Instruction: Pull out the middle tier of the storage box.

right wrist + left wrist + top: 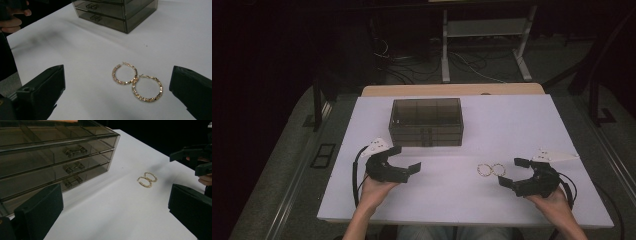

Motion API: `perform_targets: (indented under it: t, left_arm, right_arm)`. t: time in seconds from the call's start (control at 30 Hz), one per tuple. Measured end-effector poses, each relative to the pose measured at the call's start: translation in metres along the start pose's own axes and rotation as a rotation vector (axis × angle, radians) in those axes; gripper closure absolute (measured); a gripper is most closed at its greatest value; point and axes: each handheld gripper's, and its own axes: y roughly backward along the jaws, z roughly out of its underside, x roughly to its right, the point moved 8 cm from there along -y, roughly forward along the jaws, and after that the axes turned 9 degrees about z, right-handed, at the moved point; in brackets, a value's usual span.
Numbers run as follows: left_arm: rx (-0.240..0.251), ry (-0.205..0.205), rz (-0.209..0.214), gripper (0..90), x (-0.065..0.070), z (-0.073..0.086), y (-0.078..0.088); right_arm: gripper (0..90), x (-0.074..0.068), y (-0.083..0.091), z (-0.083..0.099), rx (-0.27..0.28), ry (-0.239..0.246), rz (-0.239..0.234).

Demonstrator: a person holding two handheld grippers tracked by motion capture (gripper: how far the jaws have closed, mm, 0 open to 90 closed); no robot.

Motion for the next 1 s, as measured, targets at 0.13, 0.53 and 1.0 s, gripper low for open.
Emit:
perform_targets:
  t: [0.13,0.53,1.0]
  left_arm:
    - [-0.004,0.004,0.004,0.0,0.002,-0.002,-0.005]
    - [-0.004,0.074,0.030,0.0,0.000,-0.005,-0.023]
    - [0.015,0.213,0.054,0.0,-0.011,0.006,-0.044]
  right_arm:
    - [0.0,0.000,0.000,0.000,-0.003,-0.002,-0.001]
    - [0.0,-0.002,-0.001,0.001,-0.011,0.005,-0.005]
    - [0.0,-0.002,-0.001,0.002,-0.018,0.005,-0.007]
